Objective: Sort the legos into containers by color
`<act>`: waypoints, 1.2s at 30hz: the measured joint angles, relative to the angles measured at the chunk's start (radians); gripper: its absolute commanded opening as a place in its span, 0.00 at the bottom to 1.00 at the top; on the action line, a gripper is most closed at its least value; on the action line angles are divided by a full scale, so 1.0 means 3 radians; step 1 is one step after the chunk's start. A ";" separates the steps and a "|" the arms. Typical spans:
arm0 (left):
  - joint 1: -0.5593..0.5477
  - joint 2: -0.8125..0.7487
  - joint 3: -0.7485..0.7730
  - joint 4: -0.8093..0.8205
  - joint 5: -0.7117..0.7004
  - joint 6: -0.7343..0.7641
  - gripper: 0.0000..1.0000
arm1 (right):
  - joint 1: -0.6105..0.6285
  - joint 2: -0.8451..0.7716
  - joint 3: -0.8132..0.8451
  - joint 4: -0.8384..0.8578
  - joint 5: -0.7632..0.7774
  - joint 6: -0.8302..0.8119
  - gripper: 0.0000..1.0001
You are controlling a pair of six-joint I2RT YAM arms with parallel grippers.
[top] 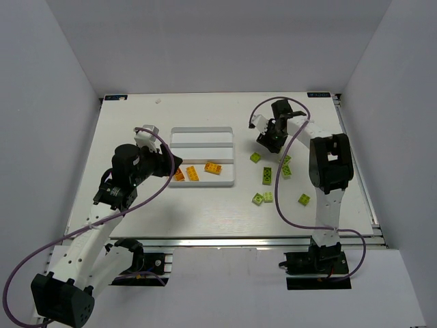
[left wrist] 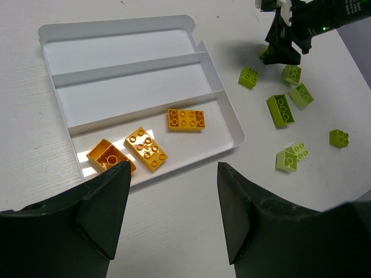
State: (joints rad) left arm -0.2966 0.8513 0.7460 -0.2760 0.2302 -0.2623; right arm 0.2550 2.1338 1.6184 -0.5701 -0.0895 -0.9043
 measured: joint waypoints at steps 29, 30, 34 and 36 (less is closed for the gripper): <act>0.0000 -0.0015 -0.0027 0.0088 0.0183 0.0071 0.70 | 0.0846 0.0065 0.1315 -0.0601 -0.1282 0.0862 0.15; 0.0000 -0.0022 -0.0036 0.0099 0.0197 0.0075 0.72 | 0.0874 0.0127 0.1403 -0.0593 -0.1294 0.0903 0.18; 0.0000 -0.0027 -0.0067 0.0128 0.0308 0.0104 0.78 | 0.0949 0.0436 0.1623 -0.0572 -0.1280 0.0977 0.36; 0.0000 -0.0023 -0.0067 0.0169 0.0431 0.0117 0.80 | 0.0977 0.0537 0.1621 -0.0584 -0.1250 0.1013 0.42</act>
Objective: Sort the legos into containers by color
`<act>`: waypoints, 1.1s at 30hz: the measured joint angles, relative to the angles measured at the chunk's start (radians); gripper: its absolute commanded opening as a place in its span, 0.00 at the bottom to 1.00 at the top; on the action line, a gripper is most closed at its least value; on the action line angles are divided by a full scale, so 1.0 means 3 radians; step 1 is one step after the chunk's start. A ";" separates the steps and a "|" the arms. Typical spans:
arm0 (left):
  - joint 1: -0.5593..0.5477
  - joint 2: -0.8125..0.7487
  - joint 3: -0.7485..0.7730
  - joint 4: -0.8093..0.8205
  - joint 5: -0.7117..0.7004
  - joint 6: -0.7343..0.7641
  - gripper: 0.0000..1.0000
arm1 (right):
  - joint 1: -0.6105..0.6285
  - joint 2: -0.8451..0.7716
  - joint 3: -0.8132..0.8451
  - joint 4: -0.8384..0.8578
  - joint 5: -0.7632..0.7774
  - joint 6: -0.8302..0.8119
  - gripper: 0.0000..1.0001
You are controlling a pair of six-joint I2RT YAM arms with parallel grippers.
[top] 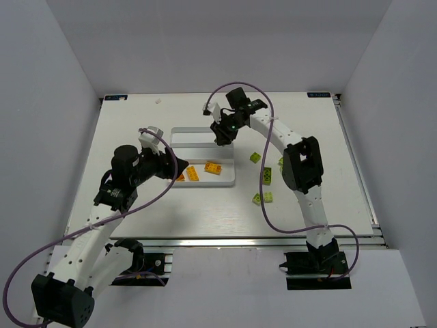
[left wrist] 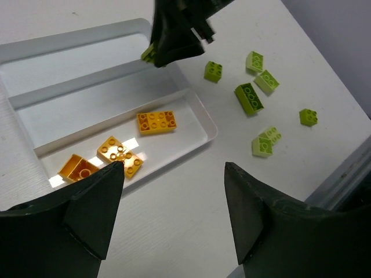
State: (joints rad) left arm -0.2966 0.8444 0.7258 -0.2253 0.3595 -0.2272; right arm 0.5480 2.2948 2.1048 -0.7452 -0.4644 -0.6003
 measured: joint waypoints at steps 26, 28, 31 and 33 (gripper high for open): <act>-0.1586 0.2441 0.1431 -0.0060 -0.0266 -0.0685 0.62 | -0.1246 -0.2794 -0.2785 0.0996 0.0277 0.1756 0.37; -0.1751 0.2775 0.1729 -0.0237 -0.0552 -0.0727 0.69 | -0.1445 -0.2920 -0.3063 0.0989 0.0175 0.1860 0.70; -0.1972 0.3253 0.2233 -0.0532 -0.0952 -0.0765 0.70 | -0.1761 -0.3114 -0.3470 0.0944 0.0058 0.1934 0.78; -0.2090 0.3568 0.2594 -0.0684 -0.1195 -0.0778 0.70 | -0.1961 -0.3220 -0.3596 0.0877 -0.0029 0.1960 0.78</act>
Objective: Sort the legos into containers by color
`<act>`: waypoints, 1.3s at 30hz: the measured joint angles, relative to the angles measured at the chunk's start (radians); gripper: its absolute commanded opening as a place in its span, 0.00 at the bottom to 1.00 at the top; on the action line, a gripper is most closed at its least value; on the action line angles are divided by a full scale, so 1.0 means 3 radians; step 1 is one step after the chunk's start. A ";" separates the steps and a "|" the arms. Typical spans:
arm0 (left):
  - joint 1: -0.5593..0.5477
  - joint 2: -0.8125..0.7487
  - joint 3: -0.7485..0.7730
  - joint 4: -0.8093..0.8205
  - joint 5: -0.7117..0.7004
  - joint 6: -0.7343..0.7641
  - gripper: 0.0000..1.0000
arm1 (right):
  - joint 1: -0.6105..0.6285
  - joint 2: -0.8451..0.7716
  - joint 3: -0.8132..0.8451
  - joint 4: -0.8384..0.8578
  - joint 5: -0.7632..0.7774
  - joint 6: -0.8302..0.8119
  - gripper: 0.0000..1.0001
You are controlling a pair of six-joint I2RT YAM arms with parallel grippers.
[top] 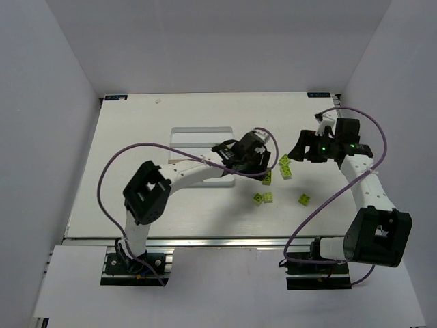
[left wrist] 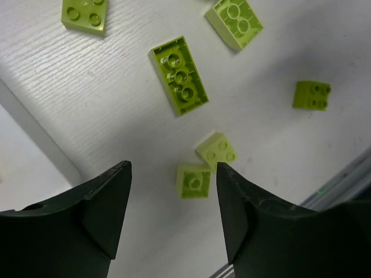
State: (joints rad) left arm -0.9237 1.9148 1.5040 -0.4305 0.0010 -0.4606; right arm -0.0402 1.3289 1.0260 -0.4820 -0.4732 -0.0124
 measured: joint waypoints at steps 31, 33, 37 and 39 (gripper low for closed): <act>-0.0332 0.1684 0.1836 -0.0823 -0.1143 -0.0093 0.16 | -0.0750 -0.0266 -0.0005 -0.0029 -0.0899 -0.0083 0.72; -0.0322 0.1614 0.1737 -0.0768 -0.1150 -0.0019 0.06 | -0.0757 -0.0276 -0.0006 -0.0029 -0.0923 -0.0100 0.70; -0.0247 0.1263 0.1425 -0.0755 -0.1113 0.0205 0.00 | -0.0763 -0.0354 -0.0051 -0.0031 -0.1081 -0.0249 0.65; -0.0159 0.0969 0.1219 -0.0726 -0.1106 0.0351 0.00 | -0.0763 -0.0375 -0.0071 -0.0034 -0.1214 -0.0359 0.55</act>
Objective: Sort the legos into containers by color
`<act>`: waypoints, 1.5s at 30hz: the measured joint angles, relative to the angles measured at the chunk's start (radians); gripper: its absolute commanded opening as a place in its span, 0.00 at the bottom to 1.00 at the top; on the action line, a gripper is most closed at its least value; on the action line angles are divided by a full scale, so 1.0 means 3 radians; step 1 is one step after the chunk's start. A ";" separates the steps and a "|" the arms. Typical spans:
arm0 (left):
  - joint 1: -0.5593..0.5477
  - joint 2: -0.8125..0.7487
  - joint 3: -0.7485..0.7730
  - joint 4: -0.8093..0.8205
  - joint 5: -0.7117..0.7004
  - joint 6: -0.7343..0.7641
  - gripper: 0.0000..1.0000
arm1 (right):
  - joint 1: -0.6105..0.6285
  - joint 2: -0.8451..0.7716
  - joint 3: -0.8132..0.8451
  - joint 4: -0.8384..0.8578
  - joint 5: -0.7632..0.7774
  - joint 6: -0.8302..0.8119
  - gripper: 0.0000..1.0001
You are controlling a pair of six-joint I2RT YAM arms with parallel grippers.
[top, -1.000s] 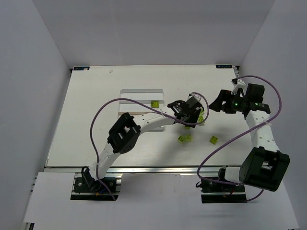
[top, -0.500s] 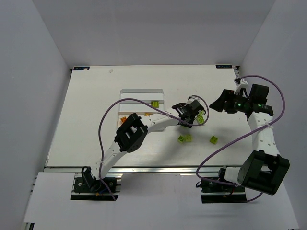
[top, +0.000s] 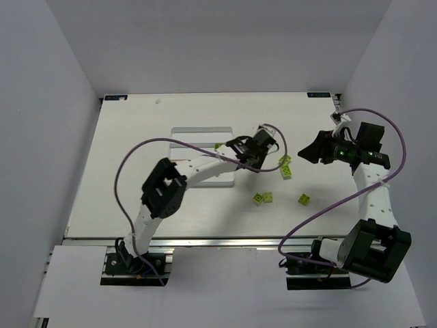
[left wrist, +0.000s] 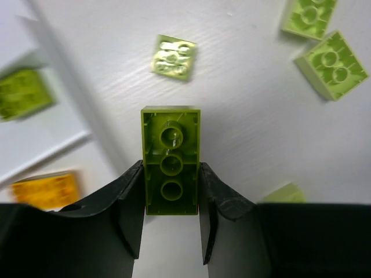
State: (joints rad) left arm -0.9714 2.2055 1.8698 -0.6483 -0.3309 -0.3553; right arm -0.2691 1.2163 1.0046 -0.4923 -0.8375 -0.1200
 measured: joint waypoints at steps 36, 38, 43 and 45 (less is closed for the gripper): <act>0.1429 -0.0473 -0.0846 0.0217 0.0402 0.0993 0.84 | 0.0643 0.0380 0.0004 -0.0314 -0.0062 -0.1349 0.76; 0.1433 -0.0533 -0.0863 0.0211 0.0425 0.0964 0.84 | 0.0830 0.0505 0.0047 -0.0256 0.0141 -0.1376 0.77; 0.1433 -0.1212 -0.1377 0.0328 0.0492 0.0771 0.64 | 0.1354 0.1053 0.0389 -0.0053 0.0796 -0.1369 0.89; 0.1433 -0.1734 -0.1761 0.0380 0.0534 0.0678 0.54 | 0.1497 0.1266 0.0538 0.0004 0.0998 -0.1372 0.89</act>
State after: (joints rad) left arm -0.5415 1.6852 1.3415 -0.5343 -0.1707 -0.1520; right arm 0.1799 1.5963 1.1660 -0.4911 -0.5381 -0.5316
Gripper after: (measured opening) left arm 0.620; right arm 0.888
